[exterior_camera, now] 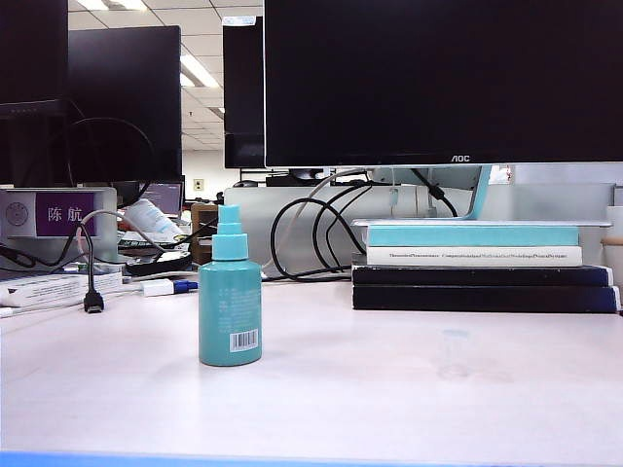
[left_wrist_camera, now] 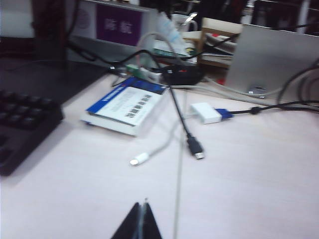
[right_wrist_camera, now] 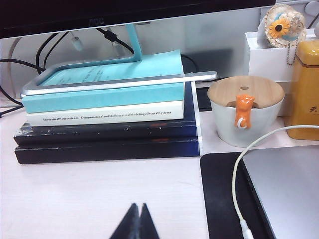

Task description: Pick up the sprayer with the left hand, pick up its lid with the right hand then put the lid on the sprayer.

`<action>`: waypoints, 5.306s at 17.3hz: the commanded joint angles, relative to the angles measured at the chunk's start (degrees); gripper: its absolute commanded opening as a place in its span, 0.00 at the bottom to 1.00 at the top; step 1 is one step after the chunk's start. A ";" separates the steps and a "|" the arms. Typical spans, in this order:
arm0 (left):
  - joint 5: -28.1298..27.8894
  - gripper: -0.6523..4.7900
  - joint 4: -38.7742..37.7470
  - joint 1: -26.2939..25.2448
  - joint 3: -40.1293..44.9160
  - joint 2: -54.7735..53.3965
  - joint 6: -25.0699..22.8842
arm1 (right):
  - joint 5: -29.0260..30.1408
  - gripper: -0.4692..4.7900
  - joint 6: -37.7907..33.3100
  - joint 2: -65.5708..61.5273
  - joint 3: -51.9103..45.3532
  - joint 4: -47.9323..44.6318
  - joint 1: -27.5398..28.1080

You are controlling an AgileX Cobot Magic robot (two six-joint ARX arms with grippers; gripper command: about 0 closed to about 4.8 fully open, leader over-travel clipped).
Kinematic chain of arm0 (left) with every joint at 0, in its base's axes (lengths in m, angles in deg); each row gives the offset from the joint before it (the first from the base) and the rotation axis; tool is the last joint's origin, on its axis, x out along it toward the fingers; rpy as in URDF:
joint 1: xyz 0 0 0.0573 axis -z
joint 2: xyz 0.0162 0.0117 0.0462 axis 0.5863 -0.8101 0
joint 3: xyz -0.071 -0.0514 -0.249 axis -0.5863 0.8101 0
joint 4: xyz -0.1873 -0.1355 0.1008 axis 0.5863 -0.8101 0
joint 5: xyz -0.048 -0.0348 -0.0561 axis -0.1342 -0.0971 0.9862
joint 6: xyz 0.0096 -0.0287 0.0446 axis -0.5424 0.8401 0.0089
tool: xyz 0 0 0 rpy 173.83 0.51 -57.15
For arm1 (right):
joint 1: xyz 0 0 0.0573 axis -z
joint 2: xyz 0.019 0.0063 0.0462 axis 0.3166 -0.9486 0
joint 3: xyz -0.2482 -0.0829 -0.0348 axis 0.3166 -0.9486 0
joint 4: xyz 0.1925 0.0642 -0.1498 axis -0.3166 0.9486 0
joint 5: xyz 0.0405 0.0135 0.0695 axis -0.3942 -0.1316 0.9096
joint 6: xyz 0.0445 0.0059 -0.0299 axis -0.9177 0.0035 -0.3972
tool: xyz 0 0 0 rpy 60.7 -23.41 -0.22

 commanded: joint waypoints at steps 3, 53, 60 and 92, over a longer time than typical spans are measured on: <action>1.46 0.11 2.82 0.00 0.00 0.09 0.33 | 0.07 0.09 -0.66 0.04 -0.52 -1.03 -0.02; 55.89 0.98 46.71 19.08 -21.75 -87.76 -28.35 | 43.78 0.66 6.95 -71.06 31.61 -1.18 3.43; 50.60 0.99 46.53 24.33 -30.10 -99.32 -25.92 | 43.93 0.65 7.13 -71.06 31.58 0.57 1.03; 53.77 0.60 41.33 24.98 -33.03 -102.33 -25.64 | 43.17 0.42 7.78 -81.35 31.63 -1.49 -6.14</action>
